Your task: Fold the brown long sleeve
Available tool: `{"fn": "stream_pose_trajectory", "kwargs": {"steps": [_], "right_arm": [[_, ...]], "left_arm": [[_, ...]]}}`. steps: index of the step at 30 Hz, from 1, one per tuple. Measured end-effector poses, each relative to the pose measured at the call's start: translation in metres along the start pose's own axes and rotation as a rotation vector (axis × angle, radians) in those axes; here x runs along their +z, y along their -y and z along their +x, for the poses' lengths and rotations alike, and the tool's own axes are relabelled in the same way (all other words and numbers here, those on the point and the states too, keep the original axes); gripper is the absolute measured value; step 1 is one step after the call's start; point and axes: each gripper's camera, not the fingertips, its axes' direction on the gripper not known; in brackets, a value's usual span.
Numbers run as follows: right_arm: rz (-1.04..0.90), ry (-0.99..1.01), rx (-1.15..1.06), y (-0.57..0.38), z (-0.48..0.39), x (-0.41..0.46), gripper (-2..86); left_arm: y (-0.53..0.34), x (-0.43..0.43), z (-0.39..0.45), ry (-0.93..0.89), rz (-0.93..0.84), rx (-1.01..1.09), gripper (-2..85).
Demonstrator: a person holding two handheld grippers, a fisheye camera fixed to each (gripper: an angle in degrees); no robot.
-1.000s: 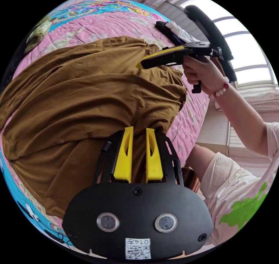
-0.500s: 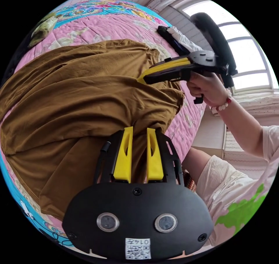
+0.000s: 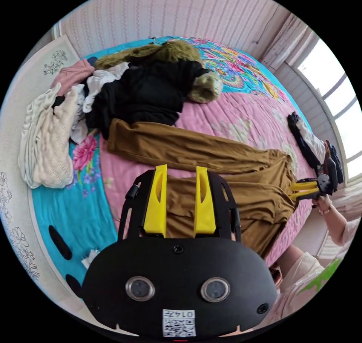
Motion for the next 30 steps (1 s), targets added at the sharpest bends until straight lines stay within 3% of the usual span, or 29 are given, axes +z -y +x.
{"fn": "stream_pose_trajectory", "kwargs": {"steps": [2, 9, 17, 20, 30], "right_arm": [[-0.008, 0.006, -0.002, 0.002, -0.002, -0.001, 9.0], [-0.008, 0.035, -0.012, 0.018, -0.011, -0.004, 8.4], [-0.013, 0.059, -0.032, 0.044, -0.016, -0.005, 7.4], [-0.014, 0.074, -0.037, 0.054, -0.018, -0.006, 7.1], [0.049, 0.063, 0.004, 0.085, -0.016, -0.033, 6.6]], "left_arm": [[0.011, -0.007, -0.035, 0.104, 0.076, 0.003, 11.0], [0.031, 0.007, -0.086, 0.241, -0.044, -0.034, 11.7], [0.019, 0.012, -0.127, -0.015, -0.103, -0.090, 7.2], [0.008, -0.014, -0.129, -0.016, -0.043, -0.070, 2.3], [-0.048, -0.132, -0.085, 0.064, 0.135, 0.188, -0.4]]}}
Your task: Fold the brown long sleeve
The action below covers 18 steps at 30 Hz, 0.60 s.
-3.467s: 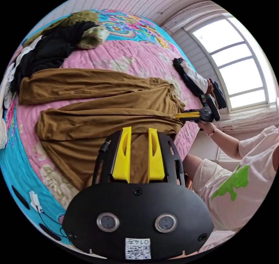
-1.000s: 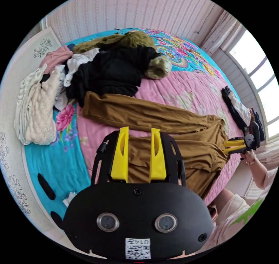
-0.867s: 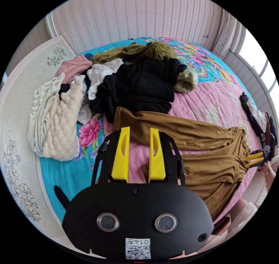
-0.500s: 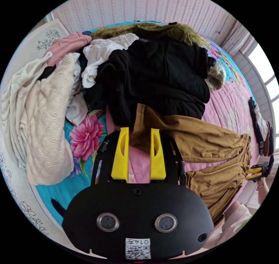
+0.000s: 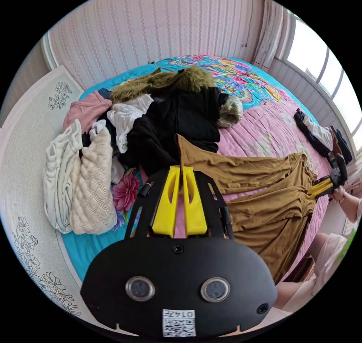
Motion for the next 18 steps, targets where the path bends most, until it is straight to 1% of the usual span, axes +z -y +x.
{"fn": "stream_pose_trajectory", "kwargs": {"steps": [4, 6, 8, 10, 12, 13, 14, 15, 17, 18], "right_arm": [[0.011, -0.076, 0.062, 0.022, 0.023, -0.016, 9.5], [0.023, -0.184, 0.068, 0.042, 0.039, -0.029, 11.1], [-0.013, -0.228, 0.067, 0.061, 0.052, -0.033, 11.5], [-0.051, -0.289, 0.062, 0.078, 0.059, -0.032, 10.9], [-0.159, -0.400, 0.054, 0.100, 0.068, -0.017, 7.1], [-0.188, -0.416, 0.046, 0.104, 0.069, -0.012, 6.6], [-0.248, -0.438, 0.036, 0.111, 0.070, -0.002, 5.5], [-0.258, -0.450, 0.037, 0.118, 0.068, 0.001, 5.1], [-0.272, -0.449, 0.047, 0.126, 0.068, 0.002, 4.6], [-0.273, -0.436, 0.056, 0.130, 0.068, 0.001, 4.4]], "left_arm": [[-0.030, -0.051, 0.024, -0.052, 0.091, 0.092, -0.5], [-0.043, -0.066, 0.029, -0.075, 0.118, 0.102, -0.6], [-0.058, -0.079, 0.032, -0.110, 0.129, 0.107, -0.6], [-0.067, -0.084, 0.033, -0.116, 0.126, 0.104, -0.6], [-0.074, -0.089, 0.033, -0.138, 0.136, 0.102, -0.7], [-0.079, -0.095, 0.032, -0.162, 0.156, 0.098, -0.7], [-0.083, -0.101, 0.032, -0.197, 0.184, 0.099, -0.7], [-0.086, -0.105, 0.032, -0.219, 0.200, 0.099, -0.8], [-0.095, -0.122, 0.029, -0.344, 0.280, 0.108, -0.9], [-0.098, -0.128, 0.029, -0.377, 0.302, 0.113, -0.9]]}}
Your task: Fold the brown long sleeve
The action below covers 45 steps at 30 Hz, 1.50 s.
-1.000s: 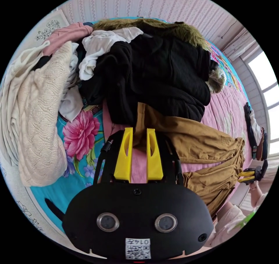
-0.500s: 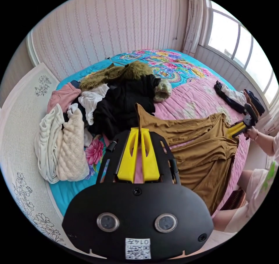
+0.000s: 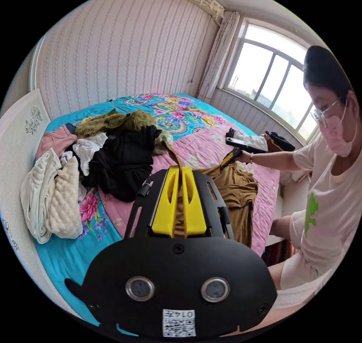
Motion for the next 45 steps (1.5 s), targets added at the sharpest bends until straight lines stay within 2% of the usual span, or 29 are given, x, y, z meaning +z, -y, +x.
{"fn": "stream_pose_trajectory", "kwargs": {"steps": [2, 6, 9, 12, 15, 17, 21, 23, 25, 27, 31, 33, 37, 40, 45], "right_arm": [[0.003, 0.028, 0.010, 0.004, 0.002, -0.003, 4.2], [0.014, 0.052, 0.034, 0.012, 0.003, -0.011, 3.9], [0.018, 0.003, 0.019, 0.017, -0.005, -0.015, 3.8], [0.034, -0.042, 0.013, 0.020, -0.012, -0.019, 3.7], [0.049, -0.050, 0.030, 0.022, -0.013, -0.024, 3.7], [0.052, -0.052, 0.033, 0.023, -0.014, -0.027, 3.7], [0.058, -0.061, 0.022, 0.025, -0.014, -0.034, 4.0], [0.063, -0.066, 0.022, 0.025, -0.014, -0.036, 3.9], [0.070, -0.061, 0.028, 0.025, -0.013, -0.039, 3.8], [0.081, -0.060, 0.042, 0.022, -0.011, -0.045, 3.2], [0.131, -0.055, 0.076, 0.012, -0.007, -0.062, 2.2], [0.199, 0.016, 0.046, 0.008, -0.009, -0.073, 1.8], [0.198, 0.132, 0.018, 0.018, -0.010, -0.071, 1.6], [0.216, 0.172, 0.032, 0.029, -0.009, -0.067, 1.2], [0.111, 0.115, 0.008, 0.021, -0.002, -0.055, 0.1]], "left_arm": [[-0.006, -0.023, 0.009, -0.109, 0.077, 0.029, -1.0], [-0.023, -0.047, 0.027, -0.252, 0.087, 0.084, -1.0], [-0.044, -0.054, 0.046, -0.387, 0.026, 0.129, -1.0], [-0.072, -0.040, 0.071, -0.460, -0.125, 0.148, -0.9], [-0.114, -0.002, 0.078, -0.396, -0.318, 0.041, -0.7], [-0.146, 0.026, 0.081, -0.288, -0.458, -0.019, 0.0], [-0.166, 0.048, 0.092, -0.231, -0.525, -0.039, 3.4], [-0.178, 0.066, 0.105, -0.096, -0.676, 0.028, 8.4], [-0.187, 0.077, 0.110, -0.062, -0.714, 0.019, 9.2], [-0.190, 0.080, 0.109, -0.120, -0.665, -0.035, 8.6], [-0.176, 0.070, 0.108, -0.092, -0.445, -0.112, 8.5], [-0.158, 0.079, 0.114, -0.060, -0.390, -0.065, 8.0], [-0.106, 0.142, 0.128, -0.046, -0.206, 0.065, 5.7], [-0.073, 0.218, 0.130, -0.097, -0.191, 0.101, 5.4], [-0.036, 0.318, 0.119, -0.102, -0.277, 0.041, 5.4]]}}
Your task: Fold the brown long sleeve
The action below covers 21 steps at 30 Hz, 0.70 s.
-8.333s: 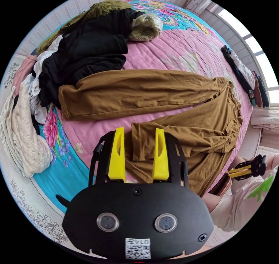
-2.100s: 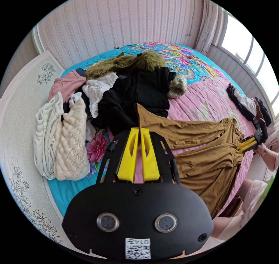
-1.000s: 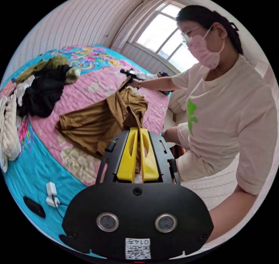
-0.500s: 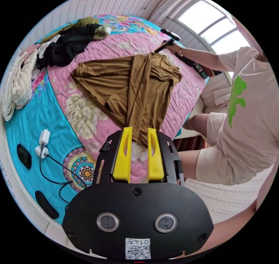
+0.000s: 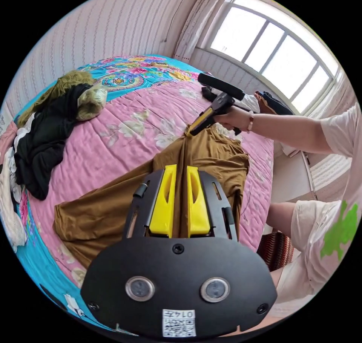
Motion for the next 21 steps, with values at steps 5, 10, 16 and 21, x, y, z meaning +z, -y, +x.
{"fn": "stream_pose_trajectory", "kwargs": {"steps": [5, 10, 16, 21], "right_arm": [[-0.104, 0.003, -0.010, -0.026, 0.015, 0.013, -0.1], [0.005, 0.061, 0.021, -0.026, 0.033, -0.003, 2.0], [0.063, 0.184, -0.002, 0.009, 0.052, -0.013, 8.3], [-0.037, 0.173, -0.059, 0.032, 0.057, -0.004, 11.7]], "left_arm": [[0.037, 0.056, -0.015, 0.018, -0.105, -0.005, 6.0], [0.050, 0.095, -0.013, -0.002, -0.176, -0.001, 5.5], [0.035, 0.151, 0.013, -0.038, -0.308, 0.080, 4.4], [0.044, 0.161, 0.013, -0.034, -0.311, 0.112, 2.7]]}}
